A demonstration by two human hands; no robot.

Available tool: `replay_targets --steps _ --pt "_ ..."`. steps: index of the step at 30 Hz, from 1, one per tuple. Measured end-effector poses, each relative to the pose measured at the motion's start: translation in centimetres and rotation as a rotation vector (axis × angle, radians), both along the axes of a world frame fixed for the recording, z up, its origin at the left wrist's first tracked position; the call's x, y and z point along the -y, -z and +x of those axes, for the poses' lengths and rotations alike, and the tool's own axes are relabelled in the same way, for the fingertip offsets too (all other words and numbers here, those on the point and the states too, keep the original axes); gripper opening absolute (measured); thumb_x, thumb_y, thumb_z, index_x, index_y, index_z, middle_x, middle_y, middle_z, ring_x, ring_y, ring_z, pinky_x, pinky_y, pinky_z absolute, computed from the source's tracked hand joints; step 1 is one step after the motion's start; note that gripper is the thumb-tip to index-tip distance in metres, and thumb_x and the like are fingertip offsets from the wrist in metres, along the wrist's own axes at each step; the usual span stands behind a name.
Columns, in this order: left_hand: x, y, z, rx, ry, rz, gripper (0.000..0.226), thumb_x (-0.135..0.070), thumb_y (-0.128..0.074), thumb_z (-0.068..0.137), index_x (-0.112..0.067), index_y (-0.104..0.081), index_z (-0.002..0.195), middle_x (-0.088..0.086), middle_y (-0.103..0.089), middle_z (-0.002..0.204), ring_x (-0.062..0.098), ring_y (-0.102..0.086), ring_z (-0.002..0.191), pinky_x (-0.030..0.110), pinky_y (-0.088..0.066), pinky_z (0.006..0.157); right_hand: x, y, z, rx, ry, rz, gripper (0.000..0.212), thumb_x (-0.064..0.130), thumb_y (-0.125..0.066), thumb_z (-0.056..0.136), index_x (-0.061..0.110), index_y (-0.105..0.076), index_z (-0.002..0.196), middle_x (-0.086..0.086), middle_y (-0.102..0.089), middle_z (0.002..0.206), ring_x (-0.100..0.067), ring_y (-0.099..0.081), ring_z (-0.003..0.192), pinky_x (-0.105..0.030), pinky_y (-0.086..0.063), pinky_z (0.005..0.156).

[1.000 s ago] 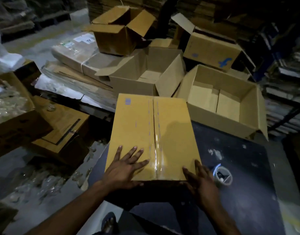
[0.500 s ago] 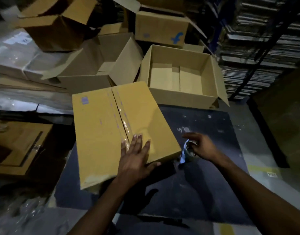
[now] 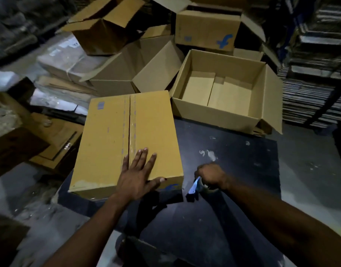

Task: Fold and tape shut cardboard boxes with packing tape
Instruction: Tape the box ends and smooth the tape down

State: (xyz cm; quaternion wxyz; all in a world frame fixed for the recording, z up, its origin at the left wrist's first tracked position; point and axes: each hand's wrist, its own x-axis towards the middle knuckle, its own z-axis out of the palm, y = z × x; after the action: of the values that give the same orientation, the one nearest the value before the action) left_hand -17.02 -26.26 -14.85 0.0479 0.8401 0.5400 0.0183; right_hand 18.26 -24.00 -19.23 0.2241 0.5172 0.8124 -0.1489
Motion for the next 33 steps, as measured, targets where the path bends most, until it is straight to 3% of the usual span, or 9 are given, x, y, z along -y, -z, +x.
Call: replay_targets --steps 4,6,9,11,14,16,19,24,33 --pt "-0.3 -0.3 0.3 0.084 -0.029 -0.034 0.102 -0.097 -0.029 0.095 -0.036 -0.014 0.175 0.002 0.002 0.183 0.024 0.005 0.17 0.063 0.003 0.134 4.1 -3.3 1.2 -0.114 0.163 0.003 0.03 0.03 -0.067 0.09 0.028 -0.067 0.12 0.003 -0.066 0.125 -0.024 -0.066 0.114 -0.033 -0.051 0.085" --pt "0.6 -0.9 1.0 0.251 -0.042 0.039 0.088 -0.085 -0.043 0.101 -0.031 -0.039 0.169 0.004 -0.022 0.181 0.026 -0.018 0.168 0.057 -0.018 0.134 6.6 -4.5 1.9 -0.256 0.274 0.046 0.032 0.037 -0.069 0.09 0.03 -0.061 0.12 0.004 -0.068 0.121 -0.024 -0.066 0.11 -0.033 -0.045 0.078" --pt "4.0 -2.2 2.9 0.67 -0.167 0.119 0.052 -0.061 -0.065 0.102 -0.03 -0.07 0.143 -0.006 -0.067 0.149 0.018 -0.062 0.134 0.041 -0.054 0.109 9.4 -7.1 1.5 -0.403 0.452 0.128 0.038 0.038 -0.063 0.091 0.037 -0.051 0.127 0.002 -0.074 0.108 -0.03 -0.071 0.1 -0.038 -0.053 0.074" --pt "6.4 -3.3 4.0 0.981 -0.385 -0.136 0.041 -0.064 -0.07 0.099 -0.035 -0.078 0.126 -0.015 -0.079 0.125 0.007 -0.071 0.117 0.036 -0.06 0.097 10.5 -9.7 0.0 -0.51 0.526 0.186 0.046 0.028 -0.063 0.094 0.036 -0.049 0.138 0.001 -0.077 0.109 -0.028 -0.072 0.095 -0.04 -0.055 0.075" --pt "7.9 -4.0 4.0 1.301 -0.693 -0.706 0.051 -0.071 -0.065 0.096 -0.027 -0.08 0.116 -0.008 -0.084 0.109 0.019 -0.077 0.104 0.037 -0.058 0.089 11.2 -13.4 -2.7 -0.667 0.547 0.259 0.058 0.022 -0.063 0.1 0.033 -0.046 0.154 0.002 -0.076 0.124 -0.02 -0.074 0.1 -0.041 -0.058 0.083" --pt "7.9 -4.7 3.1 1.355 -0.785 -0.936 0.06 -0.072 -0.061 0.097 -0.02 -0.079 0.121 -0.002 -0.084 0.11 0.023 -0.074 0.095 0.038 -0.054 0.082 11.0 -15.5 -4.6 -0.718 0.514 0.272 0.06 0.023 -0.062 0.101 0.04 -0.045 0.155 0.011 -0.074 0.127 -0.011 -0.073 0.103 -0.041 -0.059 0.084" --pt "7.2 -7.2 1.6 1.409 -0.792 -1.026 0.061 -0.071 -0.053 0.104 -0.018 -0.079 0.122 -0.001 -0.084 0.112 0.02 -0.069 0.089 0.033 -0.051 0.075 10.5 -17.6 -7.7 -0.783 0.442 0.259 0.063 0.022 -0.067 0.096 0.044 -0.049 0.153 0.022 -0.066 0.136 -0.002 -0.067 0.118 -0.034 -0.058 0.093" --pt "6.2 -12.2 -1.3 1.526 -0.799 -0.885 0.068 -0.07 -0.056 0.103 -0.009 -0.085 0.109 0.007 -0.085 0.103 0.021 -0.067 0.08 0.031 -0.044 0.062 9.2 -19.5 -12.7 -0.657 0.313 0.375 0.072 0.027 -0.079 0.082 0.045 -0.05 0.146 0.024 -0.056 0.114 -0.012 -0.064 0.102 -0.042 -0.056 0.077" --pt "5.6 -15.1 -6.3 1.701 -0.819 -0.793 0.045 -0.061 -0.069 0.101 -0.022 -0.09 0.092 0.001 -0.084 0.108 0.025 -0.07 0.098 0.039 -0.049 0.07 6.1 -21.4 -18.3 -0.567 0.174 0.413 0.073 0.048 -0.083 0.08 0.05 -0.047 0.144 0.015 -0.058 0.126 -0.02 -0.065 0.104 -0.045 -0.057 0.074"
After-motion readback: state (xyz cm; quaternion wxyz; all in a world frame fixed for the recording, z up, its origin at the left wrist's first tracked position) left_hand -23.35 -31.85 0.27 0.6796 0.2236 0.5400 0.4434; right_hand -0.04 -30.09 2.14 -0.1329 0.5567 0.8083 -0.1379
